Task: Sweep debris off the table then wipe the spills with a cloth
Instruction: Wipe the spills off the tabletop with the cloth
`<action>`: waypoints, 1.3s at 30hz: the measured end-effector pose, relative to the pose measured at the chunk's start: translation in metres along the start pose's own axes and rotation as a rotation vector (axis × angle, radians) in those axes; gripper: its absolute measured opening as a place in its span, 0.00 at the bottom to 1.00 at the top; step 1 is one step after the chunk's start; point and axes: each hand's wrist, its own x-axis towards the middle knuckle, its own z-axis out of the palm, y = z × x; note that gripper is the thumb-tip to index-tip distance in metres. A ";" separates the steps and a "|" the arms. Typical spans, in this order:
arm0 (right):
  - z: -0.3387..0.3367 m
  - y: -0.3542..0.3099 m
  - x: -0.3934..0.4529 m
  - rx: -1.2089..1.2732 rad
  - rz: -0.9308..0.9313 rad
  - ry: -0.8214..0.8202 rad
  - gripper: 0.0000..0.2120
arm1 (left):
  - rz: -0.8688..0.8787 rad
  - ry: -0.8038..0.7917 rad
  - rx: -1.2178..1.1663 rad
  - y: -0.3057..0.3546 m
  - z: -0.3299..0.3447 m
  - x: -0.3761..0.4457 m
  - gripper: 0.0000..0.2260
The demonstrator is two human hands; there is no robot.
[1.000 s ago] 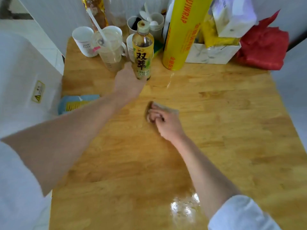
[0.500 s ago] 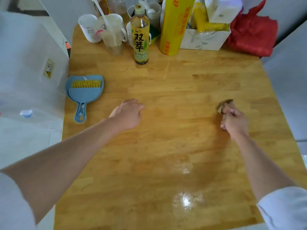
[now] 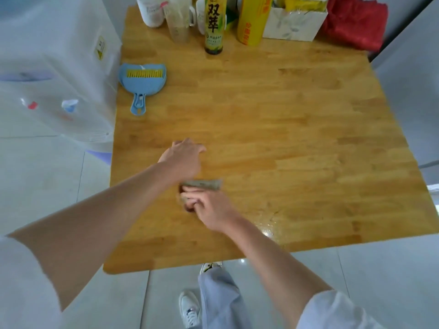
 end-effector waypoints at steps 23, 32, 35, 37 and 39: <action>-0.007 0.039 -0.111 0.041 0.060 -0.128 0.23 | -0.109 0.031 -0.017 0.097 0.069 -0.067 0.22; -0.211 0.228 -0.249 0.182 0.509 0.351 0.26 | 0.083 0.085 -0.105 0.263 0.114 -0.039 0.20; -0.252 0.265 -0.292 0.229 0.593 0.453 0.27 | 0.240 0.058 -0.135 0.336 0.128 -0.015 0.24; -0.259 0.272 -0.298 0.257 0.600 0.431 0.24 | 0.374 0.012 -0.140 0.374 0.135 -0.005 0.29; -0.271 0.277 -0.305 0.236 0.574 0.426 0.20 | 0.495 -0.021 -0.097 0.420 0.143 0.005 0.30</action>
